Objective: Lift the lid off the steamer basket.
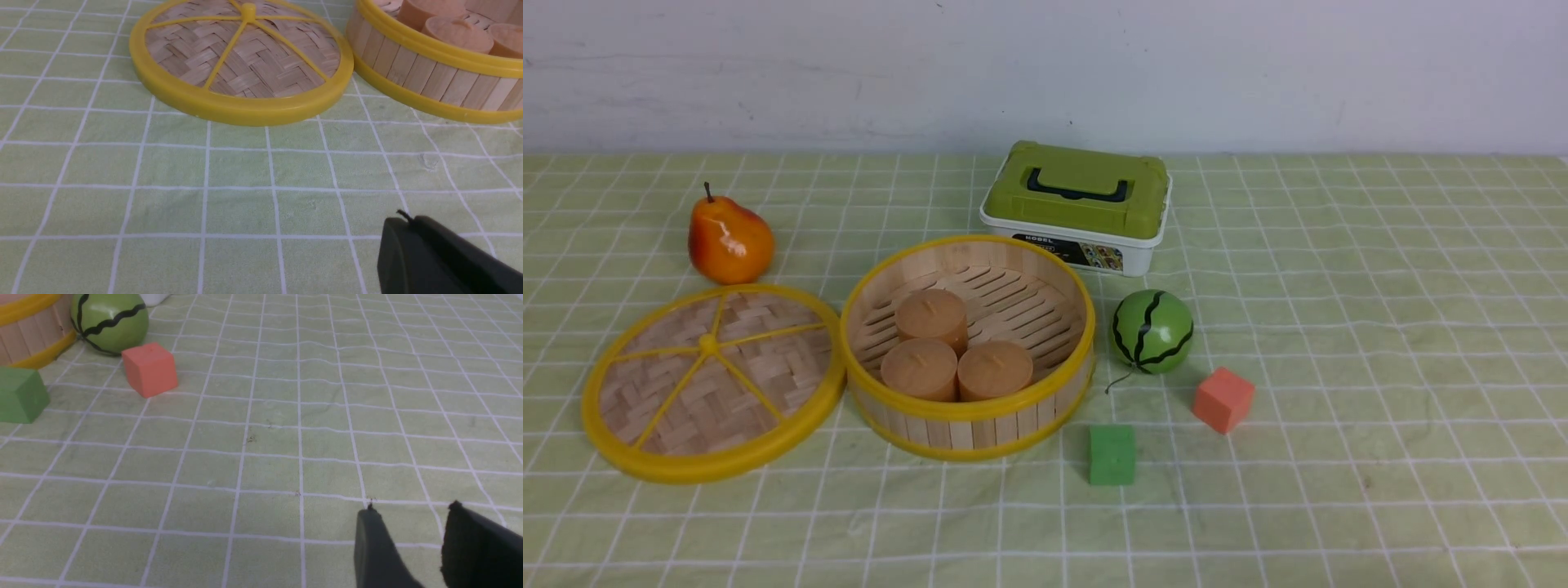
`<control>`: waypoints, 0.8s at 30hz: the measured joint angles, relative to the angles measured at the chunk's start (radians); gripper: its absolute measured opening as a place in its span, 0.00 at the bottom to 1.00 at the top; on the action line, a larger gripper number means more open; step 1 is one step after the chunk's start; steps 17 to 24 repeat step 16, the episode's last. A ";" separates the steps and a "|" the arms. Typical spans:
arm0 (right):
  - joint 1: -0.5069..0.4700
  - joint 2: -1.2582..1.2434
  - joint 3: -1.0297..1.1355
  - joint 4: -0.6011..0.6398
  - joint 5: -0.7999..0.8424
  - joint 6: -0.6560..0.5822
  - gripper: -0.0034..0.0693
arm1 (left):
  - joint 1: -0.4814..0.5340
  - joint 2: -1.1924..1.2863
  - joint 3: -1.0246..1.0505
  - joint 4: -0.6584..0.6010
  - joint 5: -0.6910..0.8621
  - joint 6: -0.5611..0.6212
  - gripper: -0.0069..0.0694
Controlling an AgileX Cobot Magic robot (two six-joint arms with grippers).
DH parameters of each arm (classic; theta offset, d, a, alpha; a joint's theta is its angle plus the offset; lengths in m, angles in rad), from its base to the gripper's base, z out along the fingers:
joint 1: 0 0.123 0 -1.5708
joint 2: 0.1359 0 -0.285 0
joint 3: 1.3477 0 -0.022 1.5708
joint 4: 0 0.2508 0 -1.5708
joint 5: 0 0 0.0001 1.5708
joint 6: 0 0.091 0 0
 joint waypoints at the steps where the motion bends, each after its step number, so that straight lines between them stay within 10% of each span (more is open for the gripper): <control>1: 0.000 0.000 0.000 0.000 0.000 0.000 0.36 | 0.000 0.000 0.000 0.000 0.000 0.000 0.07; 24: 0.000 0.000 0.000 0.000 0.000 0.000 0.38 | 0.000 0.000 0.000 0.000 0.000 0.000 0.08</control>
